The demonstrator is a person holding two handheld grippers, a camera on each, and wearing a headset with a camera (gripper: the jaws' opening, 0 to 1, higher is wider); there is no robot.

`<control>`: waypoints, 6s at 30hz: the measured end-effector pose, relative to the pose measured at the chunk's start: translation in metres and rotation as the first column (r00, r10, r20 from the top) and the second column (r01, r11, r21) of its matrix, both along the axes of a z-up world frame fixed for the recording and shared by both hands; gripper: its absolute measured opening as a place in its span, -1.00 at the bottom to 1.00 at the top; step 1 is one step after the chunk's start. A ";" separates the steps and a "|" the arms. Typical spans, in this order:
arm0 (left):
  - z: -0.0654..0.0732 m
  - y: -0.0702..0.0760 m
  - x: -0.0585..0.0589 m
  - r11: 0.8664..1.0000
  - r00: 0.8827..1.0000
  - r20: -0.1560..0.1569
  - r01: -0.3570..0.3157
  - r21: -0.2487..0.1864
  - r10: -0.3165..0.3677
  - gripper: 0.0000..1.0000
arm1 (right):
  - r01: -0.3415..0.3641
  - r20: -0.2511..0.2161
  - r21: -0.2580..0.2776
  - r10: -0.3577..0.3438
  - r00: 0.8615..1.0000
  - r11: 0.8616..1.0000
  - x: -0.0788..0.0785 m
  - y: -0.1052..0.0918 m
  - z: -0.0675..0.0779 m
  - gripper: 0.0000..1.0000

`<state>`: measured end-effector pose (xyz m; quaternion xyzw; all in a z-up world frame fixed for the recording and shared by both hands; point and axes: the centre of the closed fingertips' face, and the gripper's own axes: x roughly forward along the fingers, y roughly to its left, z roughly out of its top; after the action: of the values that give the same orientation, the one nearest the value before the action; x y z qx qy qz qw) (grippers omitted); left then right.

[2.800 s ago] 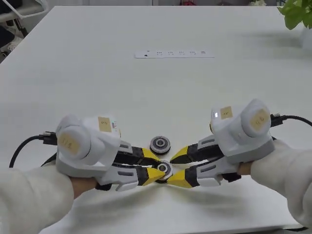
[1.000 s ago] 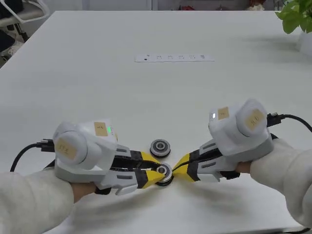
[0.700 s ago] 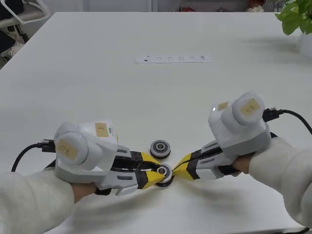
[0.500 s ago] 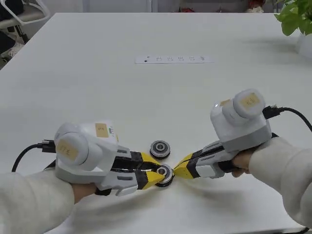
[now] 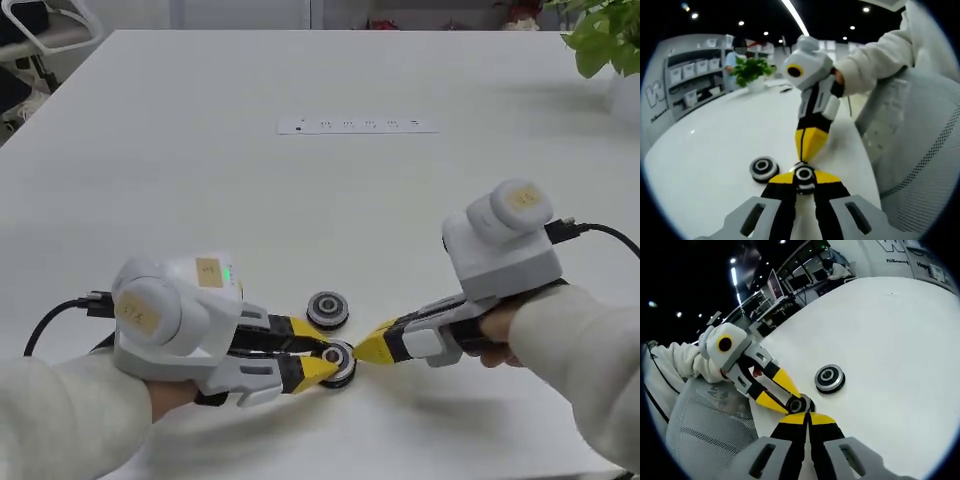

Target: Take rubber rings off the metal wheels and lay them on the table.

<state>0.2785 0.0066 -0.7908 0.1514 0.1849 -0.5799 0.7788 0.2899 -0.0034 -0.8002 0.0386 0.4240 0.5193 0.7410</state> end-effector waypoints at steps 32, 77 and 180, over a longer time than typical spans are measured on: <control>0.000 0.000 -0.001 1.000 1.000 0.008 0.008 -0.003 -0.008 -0.72 | 0.025 -0.052 0.005 -0.025 0.998 1.000 -0.008 0.008 0.006 -1.00; 0.000 0.000 -0.001 1.000 1.000 0.011 0.007 -0.001 -0.007 -0.72 | 0.035 -0.047 0.038 -0.033 0.998 0.999 -0.004 0.011 0.015 -1.00; 0.046 0.094 -0.043 0.974 0.975 -0.106 -0.206 -0.094 0.196 0.89 | -0.057 -0.026 0.112 0.060 0.998 0.992 -0.037 0.069 0.028 -1.00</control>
<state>0.2351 0.1002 -0.7452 0.0633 0.2059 -0.5135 0.8306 0.2530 0.0657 -0.7723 0.0752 0.4062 0.5631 0.7157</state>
